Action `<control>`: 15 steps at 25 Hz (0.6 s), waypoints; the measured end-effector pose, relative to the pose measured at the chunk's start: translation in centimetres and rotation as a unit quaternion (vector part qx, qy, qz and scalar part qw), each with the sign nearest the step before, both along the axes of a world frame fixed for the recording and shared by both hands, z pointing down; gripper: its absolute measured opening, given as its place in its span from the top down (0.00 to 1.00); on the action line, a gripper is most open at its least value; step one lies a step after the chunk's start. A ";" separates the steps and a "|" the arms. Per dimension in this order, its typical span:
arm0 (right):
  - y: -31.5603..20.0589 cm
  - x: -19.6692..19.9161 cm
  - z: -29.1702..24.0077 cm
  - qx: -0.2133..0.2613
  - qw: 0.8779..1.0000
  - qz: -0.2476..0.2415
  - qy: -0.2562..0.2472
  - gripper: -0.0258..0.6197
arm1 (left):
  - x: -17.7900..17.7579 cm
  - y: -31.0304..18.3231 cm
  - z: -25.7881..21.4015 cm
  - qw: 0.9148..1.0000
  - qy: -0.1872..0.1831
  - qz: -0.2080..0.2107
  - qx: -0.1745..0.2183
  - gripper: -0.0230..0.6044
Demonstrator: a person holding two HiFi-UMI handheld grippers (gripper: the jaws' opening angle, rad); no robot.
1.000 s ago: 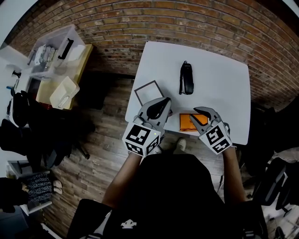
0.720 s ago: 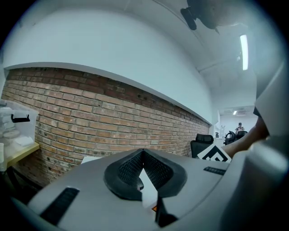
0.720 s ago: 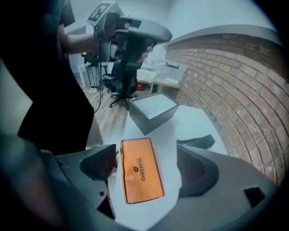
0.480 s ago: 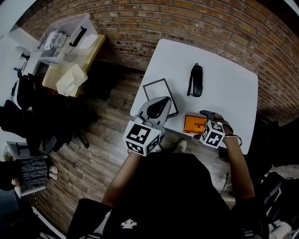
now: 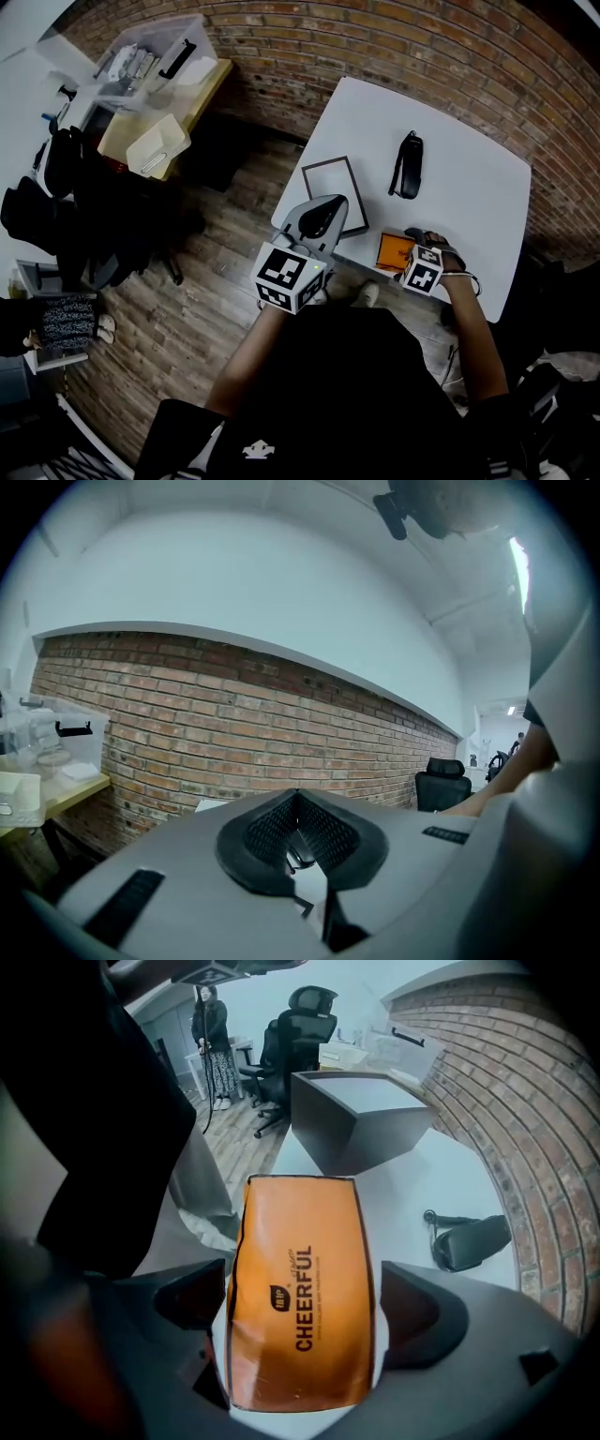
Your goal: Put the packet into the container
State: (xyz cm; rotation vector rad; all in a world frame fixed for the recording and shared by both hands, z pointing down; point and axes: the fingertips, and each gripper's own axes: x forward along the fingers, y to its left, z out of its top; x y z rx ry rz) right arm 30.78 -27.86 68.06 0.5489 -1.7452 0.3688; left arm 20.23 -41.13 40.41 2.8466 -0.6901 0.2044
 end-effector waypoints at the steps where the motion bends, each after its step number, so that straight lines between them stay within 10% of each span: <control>1: 0.1 0.0 0.1 -0.002 1.000 0.001 0.001 0.17 | -0.1 -0.1 0.0 1.000 0.000 -0.003 0.000 0.95; 15: 0.4 0.8 -0.3 -0.028 0.999 0.019 0.030 0.38 | -0.1 -0.3 0.7 1.000 0.001 -0.012 -0.009 0.95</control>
